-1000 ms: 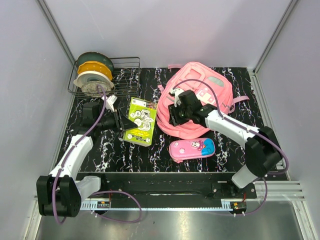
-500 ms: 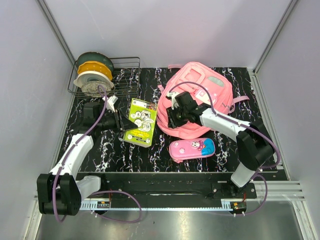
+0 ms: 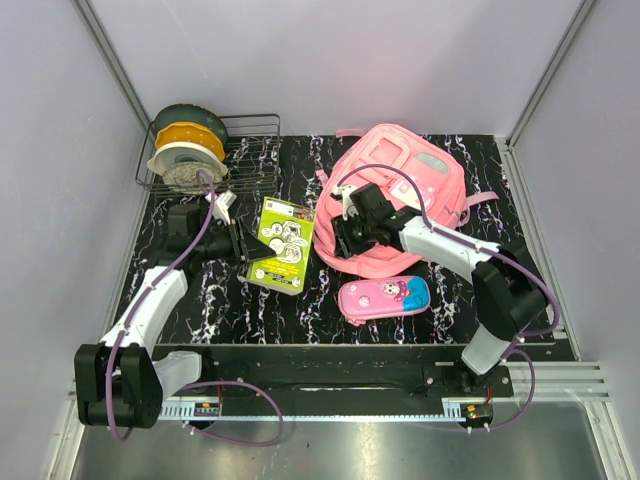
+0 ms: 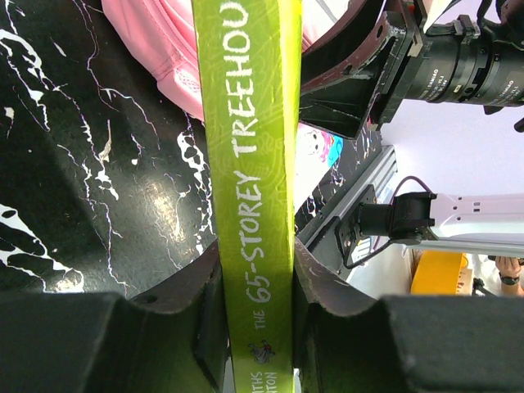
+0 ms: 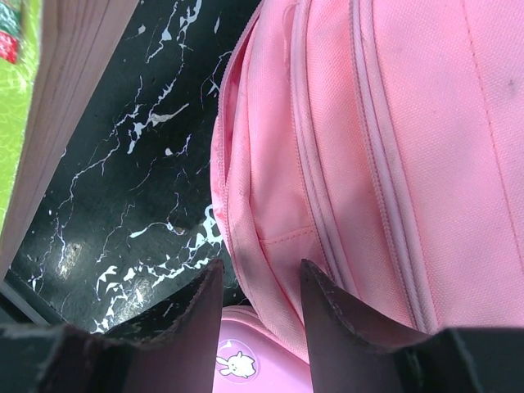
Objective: Pack the student bag
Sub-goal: Place the book in the student bag.
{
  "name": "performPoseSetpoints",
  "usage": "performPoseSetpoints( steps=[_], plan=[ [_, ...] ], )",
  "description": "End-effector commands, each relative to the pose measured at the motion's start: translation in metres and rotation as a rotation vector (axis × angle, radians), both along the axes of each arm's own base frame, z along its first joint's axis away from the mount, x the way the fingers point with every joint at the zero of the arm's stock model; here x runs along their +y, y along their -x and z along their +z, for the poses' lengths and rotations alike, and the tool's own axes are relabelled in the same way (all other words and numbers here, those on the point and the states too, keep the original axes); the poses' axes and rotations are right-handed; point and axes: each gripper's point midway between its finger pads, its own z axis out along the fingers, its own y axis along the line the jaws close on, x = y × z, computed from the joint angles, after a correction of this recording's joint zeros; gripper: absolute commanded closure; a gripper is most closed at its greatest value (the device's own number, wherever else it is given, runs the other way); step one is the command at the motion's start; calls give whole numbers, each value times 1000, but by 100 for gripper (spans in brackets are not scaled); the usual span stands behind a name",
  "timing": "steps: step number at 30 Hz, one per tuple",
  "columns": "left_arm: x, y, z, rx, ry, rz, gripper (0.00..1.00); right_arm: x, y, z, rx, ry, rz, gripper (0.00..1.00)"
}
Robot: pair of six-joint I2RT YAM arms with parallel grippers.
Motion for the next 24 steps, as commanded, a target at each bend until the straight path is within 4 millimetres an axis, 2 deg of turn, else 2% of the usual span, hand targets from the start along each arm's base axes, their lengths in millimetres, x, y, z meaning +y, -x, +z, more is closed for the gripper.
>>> performPoseSetpoints(
  steps=[1, 11, 15, 17, 20, 24],
  plan=[
    [-6, -8, 30, -126, 44, -55, 100, 7, 7, 0, 29, -2, 18, 53],
    [-6, -7, 28, -119, 49, -57, 100, -7, 2, -18, -16, 139, -24, 54],
    [-6, -8, 28, -119, 50, -56, 100, -7, 2, -17, -20, 138, -38, 75],
    [-7, -7, 28, -119, 51, -59, 100, -7, 1, -10, -33, 131, -45, 88],
    [-8, -6, 29, -123, 58, -73, 100, -7, -3, 8, -76, 108, -50, 100],
    [-12, 0, 36, -150, 80, -123, 100, -9, -8, 46, -165, 62, -73, 100]
  ],
)
